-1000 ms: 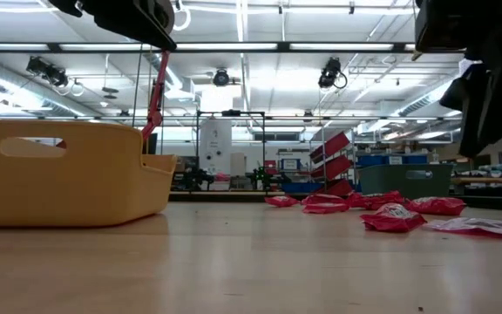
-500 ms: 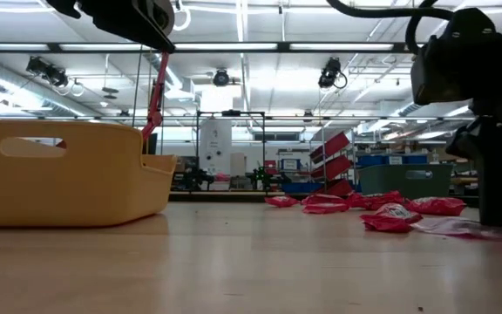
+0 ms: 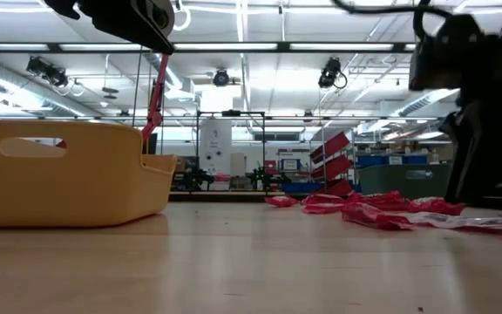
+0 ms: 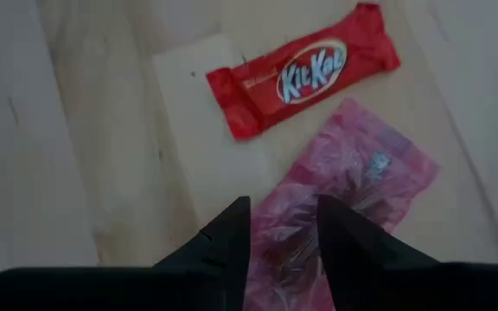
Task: Sort candy
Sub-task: Put the red candy pack into the yellow bin
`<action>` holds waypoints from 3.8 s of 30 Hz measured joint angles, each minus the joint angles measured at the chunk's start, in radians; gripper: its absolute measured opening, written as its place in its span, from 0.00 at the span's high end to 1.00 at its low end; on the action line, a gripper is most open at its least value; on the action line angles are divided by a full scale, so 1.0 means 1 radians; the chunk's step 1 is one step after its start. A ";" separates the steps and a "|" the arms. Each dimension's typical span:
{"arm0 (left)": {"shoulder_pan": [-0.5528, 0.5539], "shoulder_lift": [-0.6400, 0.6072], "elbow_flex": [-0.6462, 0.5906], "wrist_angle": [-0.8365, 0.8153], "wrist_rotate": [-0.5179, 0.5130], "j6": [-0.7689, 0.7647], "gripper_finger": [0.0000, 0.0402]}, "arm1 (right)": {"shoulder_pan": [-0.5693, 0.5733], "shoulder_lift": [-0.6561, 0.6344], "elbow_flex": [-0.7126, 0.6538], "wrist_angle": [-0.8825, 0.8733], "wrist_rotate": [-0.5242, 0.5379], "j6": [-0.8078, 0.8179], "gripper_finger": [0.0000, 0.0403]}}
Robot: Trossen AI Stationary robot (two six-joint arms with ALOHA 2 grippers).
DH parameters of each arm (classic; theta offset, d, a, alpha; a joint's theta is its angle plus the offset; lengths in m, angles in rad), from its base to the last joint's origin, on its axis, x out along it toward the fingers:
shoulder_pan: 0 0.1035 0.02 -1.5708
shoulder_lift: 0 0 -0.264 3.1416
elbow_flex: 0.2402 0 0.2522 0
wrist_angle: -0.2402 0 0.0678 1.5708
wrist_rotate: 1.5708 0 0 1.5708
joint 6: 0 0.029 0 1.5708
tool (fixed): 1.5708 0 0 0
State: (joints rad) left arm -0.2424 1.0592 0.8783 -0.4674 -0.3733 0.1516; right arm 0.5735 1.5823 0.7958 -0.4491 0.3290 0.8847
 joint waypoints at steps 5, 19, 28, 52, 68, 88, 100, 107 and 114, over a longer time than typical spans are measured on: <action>0.000 0.000 0.000 0.003 0.000 -0.003 0.78 | -0.001 -0.011 0.000 -0.008 -0.019 -0.015 0.70; 0.000 0.000 0.000 0.003 -0.001 -0.006 0.78 | 0.052 0.017 0.002 -0.041 -0.032 -0.127 0.70; 0.000 0.000 0.000 0.001 -0.001 -0.006 0.78 | 0.053 0.139 0.012 0.009 0.031 -0.113 0.71; 0.000 0.012 0.000 0.041 -0.006 0.000 0.78 | 0.011 0.049 -0.004 -0.018 0.118 -0.064 0.99; 0.000 0.207 0.000 0.343 0.192 0.280 0.78 | -0.167 -0.230 0.001 0.494 -0.117 -0.354 1.00; 0.000 0.246 0.000 0.391 0.333 0.219 0.78 | -0.388 -0.110 0.002 0.817 -0.533 -0.670 1.00; 0.000 0.246 0.000 0.401 0.341 0.158 0.78 | -0.408 -0.112 0.002 0.880 -0.537 -0.747 1.00; 0.000 0.246 0.000 0.422 0.280 0.158 0.78 | -0.407 -0.112 0.002 0.879 -0.567 -0.724 1.00; 0.001 0.246 0.000 0.411 0.223 0.158 0.78 | -0.407 -0.112 0.002 0.874 -0.567 -0.706 1.00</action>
State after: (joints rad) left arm -0.2418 1.3056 0.8783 -0.0561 -0.1501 0.3097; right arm 0.1663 1.4708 0.7975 0.4252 -0.2379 0.1789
